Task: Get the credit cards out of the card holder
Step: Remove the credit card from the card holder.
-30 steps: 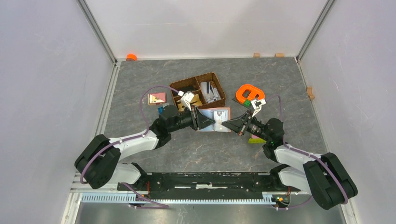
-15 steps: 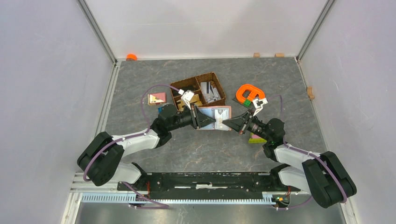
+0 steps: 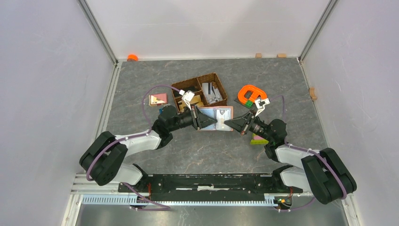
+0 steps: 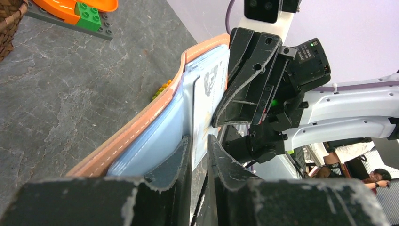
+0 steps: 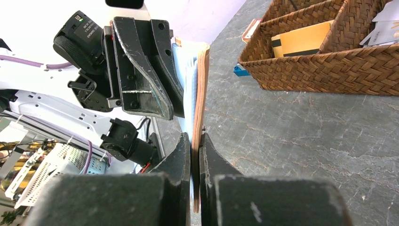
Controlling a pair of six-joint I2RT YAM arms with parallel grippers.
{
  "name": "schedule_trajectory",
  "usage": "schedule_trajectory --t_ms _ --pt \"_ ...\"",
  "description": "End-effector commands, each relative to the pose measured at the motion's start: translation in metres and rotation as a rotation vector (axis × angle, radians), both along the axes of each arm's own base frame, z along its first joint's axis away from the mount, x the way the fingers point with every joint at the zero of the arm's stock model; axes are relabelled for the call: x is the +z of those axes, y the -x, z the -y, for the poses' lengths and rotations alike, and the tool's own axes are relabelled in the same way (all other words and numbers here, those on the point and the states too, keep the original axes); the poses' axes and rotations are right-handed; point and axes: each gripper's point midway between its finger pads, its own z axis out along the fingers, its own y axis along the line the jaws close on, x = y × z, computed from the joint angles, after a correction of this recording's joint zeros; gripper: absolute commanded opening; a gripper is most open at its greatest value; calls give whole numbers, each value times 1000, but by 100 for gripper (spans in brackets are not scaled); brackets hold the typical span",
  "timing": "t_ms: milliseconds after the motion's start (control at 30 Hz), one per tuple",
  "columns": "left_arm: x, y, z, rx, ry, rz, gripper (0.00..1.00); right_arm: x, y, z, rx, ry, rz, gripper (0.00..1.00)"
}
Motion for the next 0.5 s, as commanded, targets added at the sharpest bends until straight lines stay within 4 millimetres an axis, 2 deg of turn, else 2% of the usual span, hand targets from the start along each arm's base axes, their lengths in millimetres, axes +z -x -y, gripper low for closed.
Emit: schedule_trajectory --t_ms 0,133,333,467 --pt "49 35 13 -179 149 93 23 4 9 -8 65 -10 9 3" --pt "50 38 15 -201 159 92 23 4 10 -9 75 -17 6 3" --pt "46 36 17 -199 150 68 23 17 19 -11 120 -72 29 3" --pt "29 22 16 -121 70 31 23 17 18 -10 112 -67 28 3"
